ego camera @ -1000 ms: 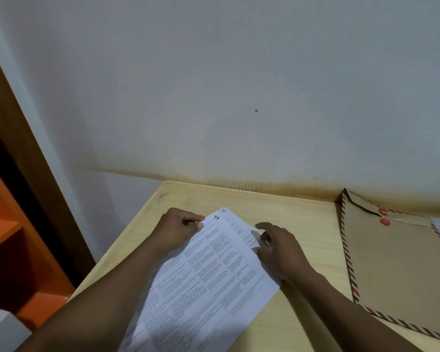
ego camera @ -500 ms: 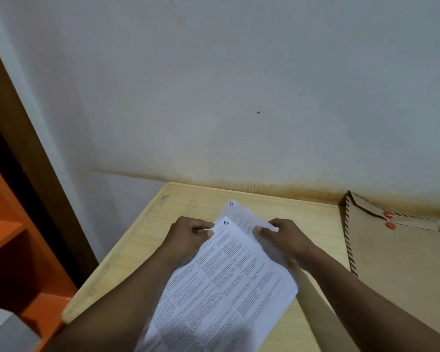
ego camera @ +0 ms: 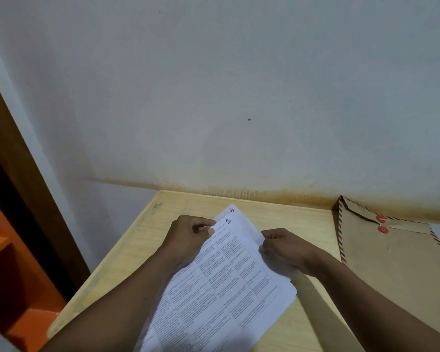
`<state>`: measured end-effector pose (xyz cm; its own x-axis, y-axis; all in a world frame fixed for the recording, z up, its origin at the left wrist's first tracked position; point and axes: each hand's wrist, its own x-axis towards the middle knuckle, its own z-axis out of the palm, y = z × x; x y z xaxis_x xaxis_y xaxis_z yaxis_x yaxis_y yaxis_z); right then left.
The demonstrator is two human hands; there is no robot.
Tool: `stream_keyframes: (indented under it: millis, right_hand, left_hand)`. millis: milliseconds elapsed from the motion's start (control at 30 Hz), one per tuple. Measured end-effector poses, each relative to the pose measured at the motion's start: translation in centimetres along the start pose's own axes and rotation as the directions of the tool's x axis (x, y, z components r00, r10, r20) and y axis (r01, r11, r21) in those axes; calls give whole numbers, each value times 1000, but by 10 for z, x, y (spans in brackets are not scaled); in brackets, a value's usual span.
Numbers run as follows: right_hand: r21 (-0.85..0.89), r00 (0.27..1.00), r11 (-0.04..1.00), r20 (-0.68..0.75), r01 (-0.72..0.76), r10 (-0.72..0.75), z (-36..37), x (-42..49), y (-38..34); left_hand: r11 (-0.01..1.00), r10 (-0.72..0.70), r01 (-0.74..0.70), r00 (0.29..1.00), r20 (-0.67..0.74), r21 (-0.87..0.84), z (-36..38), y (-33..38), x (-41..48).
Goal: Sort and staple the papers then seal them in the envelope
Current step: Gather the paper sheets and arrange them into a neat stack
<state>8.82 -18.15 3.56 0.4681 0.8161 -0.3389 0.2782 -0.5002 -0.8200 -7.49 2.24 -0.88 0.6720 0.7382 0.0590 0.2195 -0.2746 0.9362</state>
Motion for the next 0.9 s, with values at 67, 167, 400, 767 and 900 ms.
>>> stream_keyframes:
  millis: [67,167,400,767,900]
  right_hand:
    - [7,999,1000,-35,-15,15,0,-1,3]
    - [22,998,1000,-59,-20,21,0,1,6]
    - [2,991,996,-97,93,-92,7,2,4]
    - [44,924,973,-327,227,-201,29,6,11]
    - [6,903,972,-372,233,-215,33,3,9]
  left_hand:
    - [1000,12,-12,1000,6,-16,3,1,3]
    - [999,35,-35,999,-9,-33,7,8,3]
    - [997,52,-50,998,23,-59,15,16,-7]
    - [997,69,-68,997,29,-23,16,22,-14]
    - [997,9,-5,998,58,-72,15,21,-17]
